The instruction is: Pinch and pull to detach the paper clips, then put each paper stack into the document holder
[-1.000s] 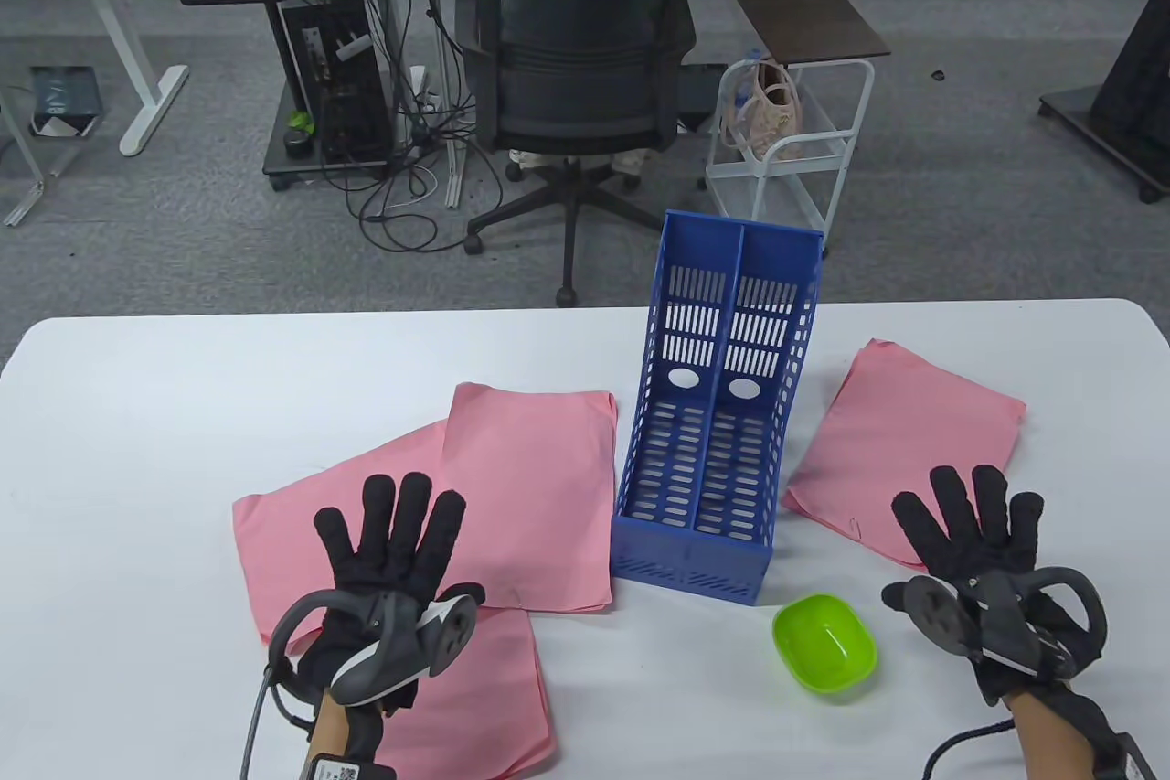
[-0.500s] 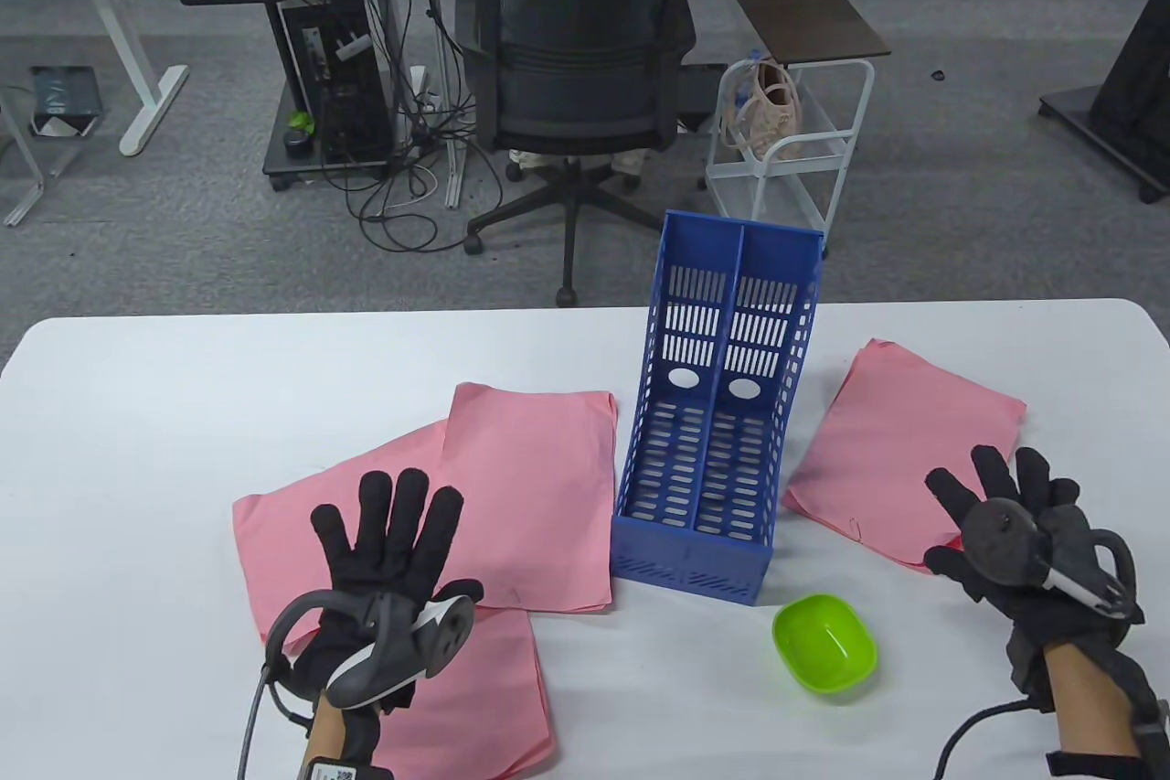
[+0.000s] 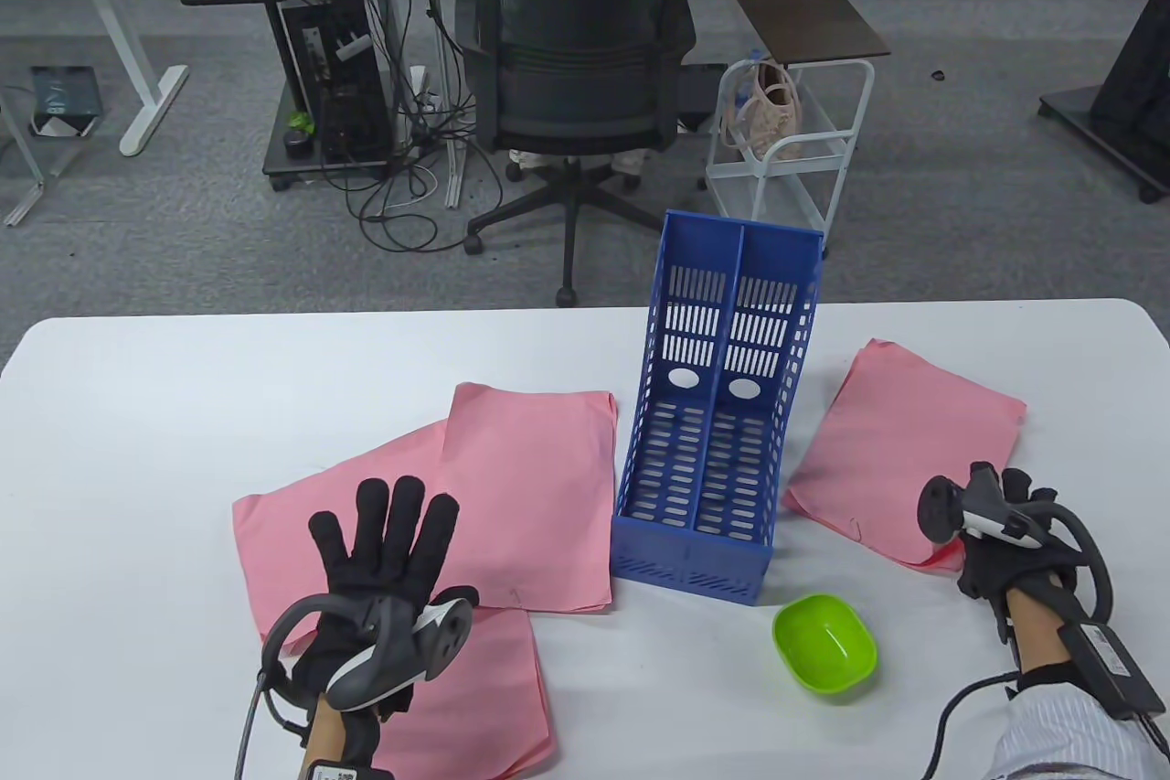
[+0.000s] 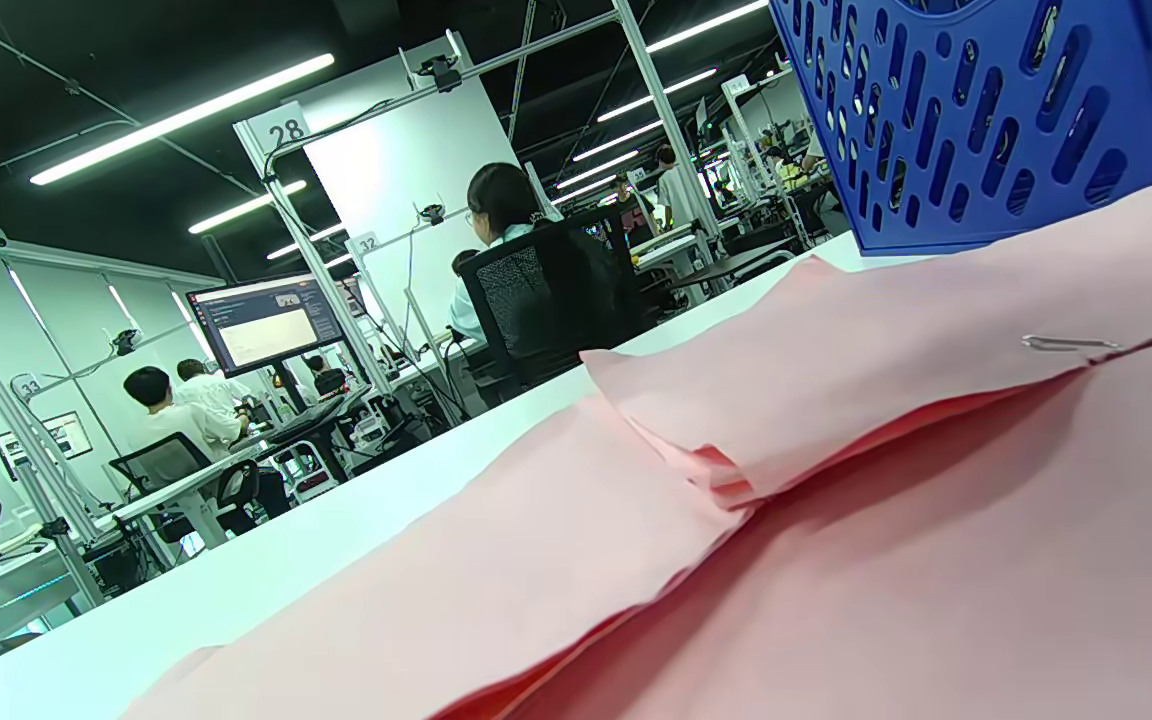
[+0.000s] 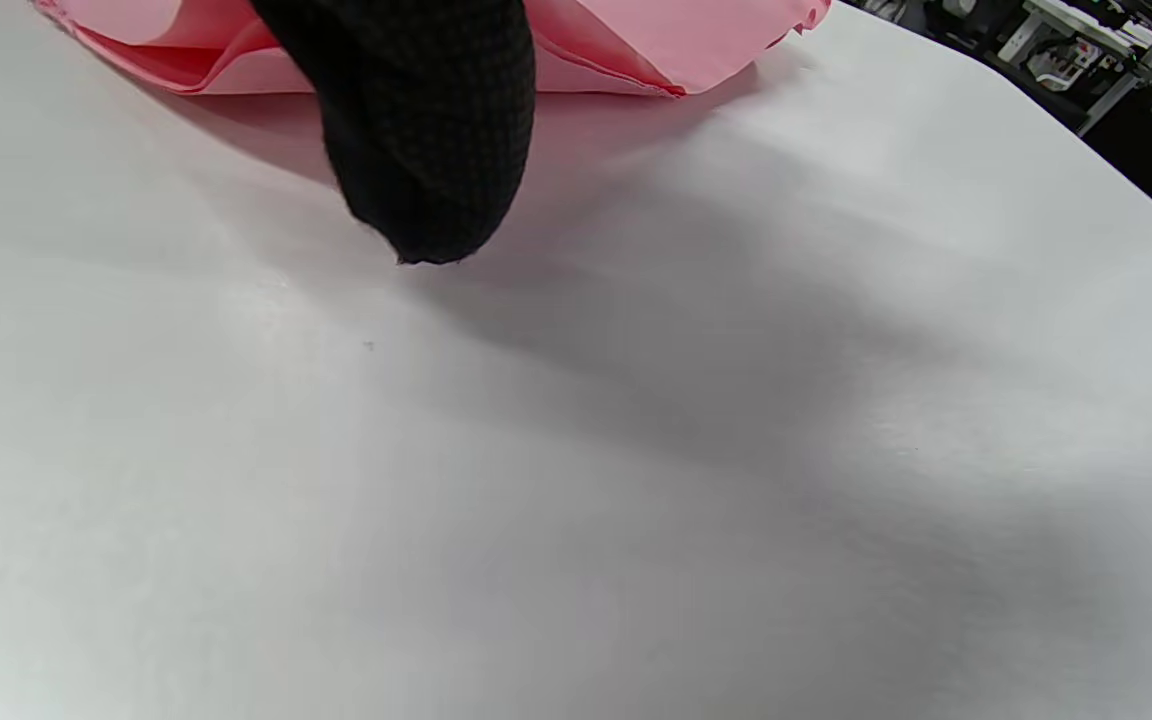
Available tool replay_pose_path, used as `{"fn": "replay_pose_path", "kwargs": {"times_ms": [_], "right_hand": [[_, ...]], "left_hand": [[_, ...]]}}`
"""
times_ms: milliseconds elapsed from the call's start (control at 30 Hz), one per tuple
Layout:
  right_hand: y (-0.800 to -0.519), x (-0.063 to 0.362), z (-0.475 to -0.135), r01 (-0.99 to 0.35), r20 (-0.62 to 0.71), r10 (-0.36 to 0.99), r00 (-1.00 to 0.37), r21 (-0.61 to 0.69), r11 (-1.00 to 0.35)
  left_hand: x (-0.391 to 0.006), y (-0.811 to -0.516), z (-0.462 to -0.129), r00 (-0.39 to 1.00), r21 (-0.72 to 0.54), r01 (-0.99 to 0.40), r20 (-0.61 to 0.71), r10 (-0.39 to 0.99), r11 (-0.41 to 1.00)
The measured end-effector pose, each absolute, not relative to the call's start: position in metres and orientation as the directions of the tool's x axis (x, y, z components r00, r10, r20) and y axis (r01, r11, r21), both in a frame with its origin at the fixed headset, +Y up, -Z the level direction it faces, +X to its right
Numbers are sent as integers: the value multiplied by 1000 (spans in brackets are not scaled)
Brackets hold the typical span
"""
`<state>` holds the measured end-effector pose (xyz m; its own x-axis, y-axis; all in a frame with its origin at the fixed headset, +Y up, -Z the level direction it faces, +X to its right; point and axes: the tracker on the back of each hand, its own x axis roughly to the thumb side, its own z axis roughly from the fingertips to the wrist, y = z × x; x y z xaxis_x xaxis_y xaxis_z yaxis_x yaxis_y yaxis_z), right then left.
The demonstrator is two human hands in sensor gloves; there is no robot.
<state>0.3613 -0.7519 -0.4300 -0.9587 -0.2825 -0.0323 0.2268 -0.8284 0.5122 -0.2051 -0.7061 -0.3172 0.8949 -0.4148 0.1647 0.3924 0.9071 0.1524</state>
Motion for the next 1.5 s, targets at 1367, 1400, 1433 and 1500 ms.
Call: {"fn": "replay_pose_path", "kwargs": {"times_ms": [1367,1400,1433,1500], "right_hand": [[-479,288,-307,-76,208,-81,-975,-652,-754],[-473,284,-302,-111,239,-68,-969,-660,-743],[-468,279,-299,-156,275,-45,-960,-663,-732],[-462,273,-295,-238,340,1,-941,-657,-715]], "left_hand": [[-184,-697,-319,938,127,206,256,-233,970],[-179,-690,-321,945,114,165,265,-190,980],[-174,-680,-323,950,108,117,277,-143,987],[-163,-660,-326,953,102,23,299,-53,995]]}}
